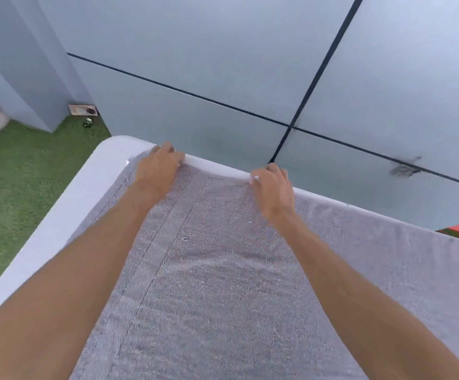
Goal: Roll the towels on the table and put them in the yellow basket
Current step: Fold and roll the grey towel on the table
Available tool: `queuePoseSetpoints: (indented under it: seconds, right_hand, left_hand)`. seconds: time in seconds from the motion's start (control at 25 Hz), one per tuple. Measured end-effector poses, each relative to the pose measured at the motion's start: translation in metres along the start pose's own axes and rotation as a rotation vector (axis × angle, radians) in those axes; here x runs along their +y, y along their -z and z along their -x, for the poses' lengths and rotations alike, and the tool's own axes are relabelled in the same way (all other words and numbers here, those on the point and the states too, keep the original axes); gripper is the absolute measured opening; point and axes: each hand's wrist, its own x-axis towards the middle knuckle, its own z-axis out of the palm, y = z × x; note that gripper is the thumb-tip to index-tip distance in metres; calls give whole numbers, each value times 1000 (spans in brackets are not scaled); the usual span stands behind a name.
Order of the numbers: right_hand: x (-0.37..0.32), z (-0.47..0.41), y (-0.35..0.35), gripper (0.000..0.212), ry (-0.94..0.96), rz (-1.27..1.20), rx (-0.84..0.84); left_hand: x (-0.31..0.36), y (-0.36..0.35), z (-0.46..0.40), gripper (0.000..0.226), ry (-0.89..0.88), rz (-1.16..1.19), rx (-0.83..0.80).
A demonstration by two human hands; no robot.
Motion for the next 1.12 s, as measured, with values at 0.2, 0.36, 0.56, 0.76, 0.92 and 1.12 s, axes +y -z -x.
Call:
queuePoseSetpoints:
  seconds: [0.2,0.36,0.56,0.76,0.92,1.12]
  right_hand:
    - [13,0,-8,10,195,75,26]
    - [-4,-20,-16,30,172,201,38]
    - [-20,-67,-32,25,65,183,30]
    - [-14,-33,-18,23,36,-26,85]
    - [51,65,2,51,-165,30,29]
    - [76,58,-4,61,-102,202,-43]
  left_hand:
    - [-16,-9,-5,9,-132,-39,80]
    - [-17,-5,-22,9,-53,-95,121]
    - [-21,1,-47,12,69,-142,120]
    - [11,-9,-3,34,156,22,194]
    - [77,-48,85,58,115,51,33]
    - [78,-66,84,64,117,-57,8]
